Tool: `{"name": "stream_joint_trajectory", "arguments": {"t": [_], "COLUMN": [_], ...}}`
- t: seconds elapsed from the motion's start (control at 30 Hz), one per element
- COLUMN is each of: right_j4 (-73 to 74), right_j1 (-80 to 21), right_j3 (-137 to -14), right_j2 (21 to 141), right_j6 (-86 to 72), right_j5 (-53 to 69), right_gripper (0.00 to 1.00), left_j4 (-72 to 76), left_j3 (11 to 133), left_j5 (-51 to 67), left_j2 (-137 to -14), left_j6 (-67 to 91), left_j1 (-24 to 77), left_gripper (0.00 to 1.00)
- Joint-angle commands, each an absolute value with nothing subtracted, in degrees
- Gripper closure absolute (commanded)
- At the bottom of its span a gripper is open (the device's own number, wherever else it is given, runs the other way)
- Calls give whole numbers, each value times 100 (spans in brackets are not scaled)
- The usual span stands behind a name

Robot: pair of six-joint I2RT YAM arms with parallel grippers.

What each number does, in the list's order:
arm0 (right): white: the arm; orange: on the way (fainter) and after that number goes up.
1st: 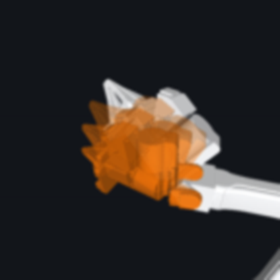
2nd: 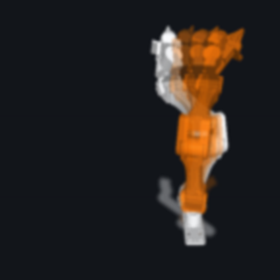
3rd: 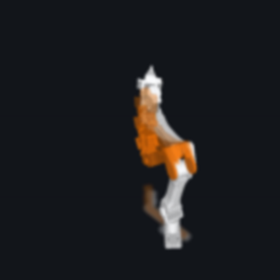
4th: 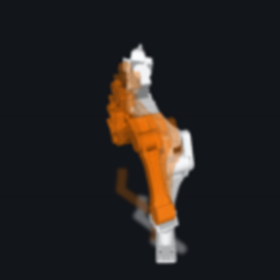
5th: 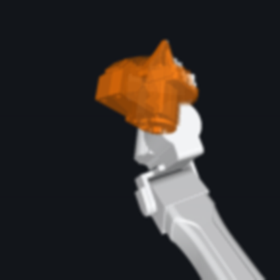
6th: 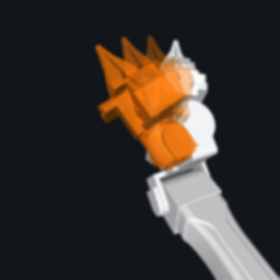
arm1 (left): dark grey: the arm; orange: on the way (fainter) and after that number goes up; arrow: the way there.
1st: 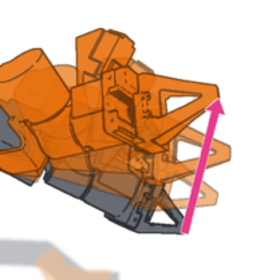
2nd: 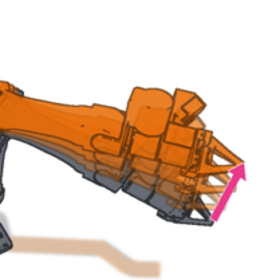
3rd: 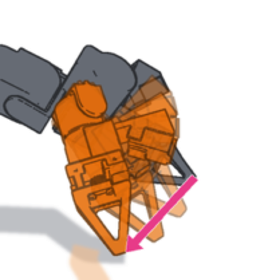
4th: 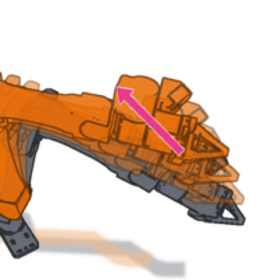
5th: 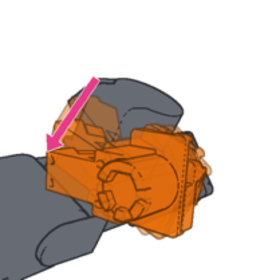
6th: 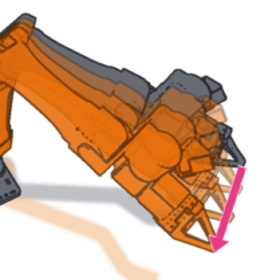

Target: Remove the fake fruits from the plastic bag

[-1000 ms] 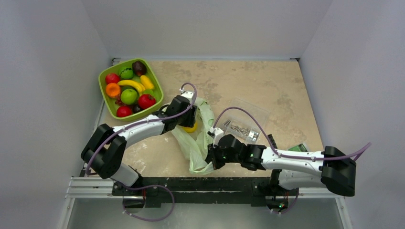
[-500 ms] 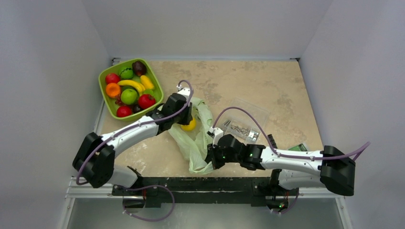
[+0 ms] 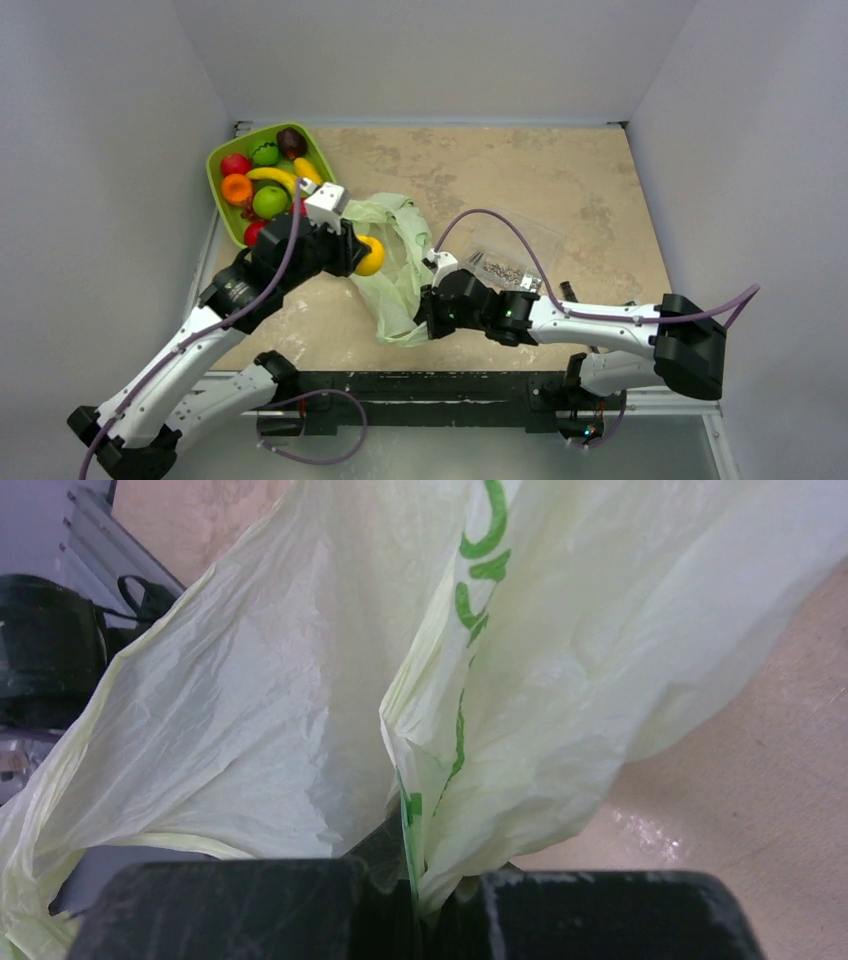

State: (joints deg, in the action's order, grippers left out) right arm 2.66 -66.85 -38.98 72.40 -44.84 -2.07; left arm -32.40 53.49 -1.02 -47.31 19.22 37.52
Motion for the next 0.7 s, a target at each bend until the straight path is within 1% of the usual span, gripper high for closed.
{"name": "stream_joint_trajectory", "arguments": {"t": [0.0, 0.07, 0.13, 0.3, 0.4, 0.53, 0.67], "right_j4": [519, 649, 644, 593, 872, 1118, 1234], "right_j1": [-6578, -6365, -6046, -5405, -5125, -4780, -4469], "right_j3": [-4599, -4801, -4949, -5494, -6077, -6674, -7109], "right_j2": [7513, 7690, 7842, 8185, 8491, 8908, 9241], "right_j6": [-4691, -4757, -4789, -4391, -3989, -3623, -3407], "right_j5": [-929, -1119, -1159, -1361, -1547, -1673, -1687], "right_gripper": [100, 100, 100, 100, 100, 100, 100], "left_j4": [-3799, -3853, -3848, -3283, -2979, -2338, -2328], "left_j3": [6186, 6412, 6621, 6807, 6869, 6987, 7595], "left_j5": [-1701, -2375, -2651, -2288, -2161, -1897, -1811], "left_j2": [-4411, -4540, -4789, -5648, -6199, -6951, -7973], "left_j6": [1550, 1599, 1678, 1980, 2158, 2026, 1863], "left_j1": [3528, 3280, 2848, 1374, 820, 401, 226], "left_gripper": [100, 100, 100, 100, 100, 100, 100]}}
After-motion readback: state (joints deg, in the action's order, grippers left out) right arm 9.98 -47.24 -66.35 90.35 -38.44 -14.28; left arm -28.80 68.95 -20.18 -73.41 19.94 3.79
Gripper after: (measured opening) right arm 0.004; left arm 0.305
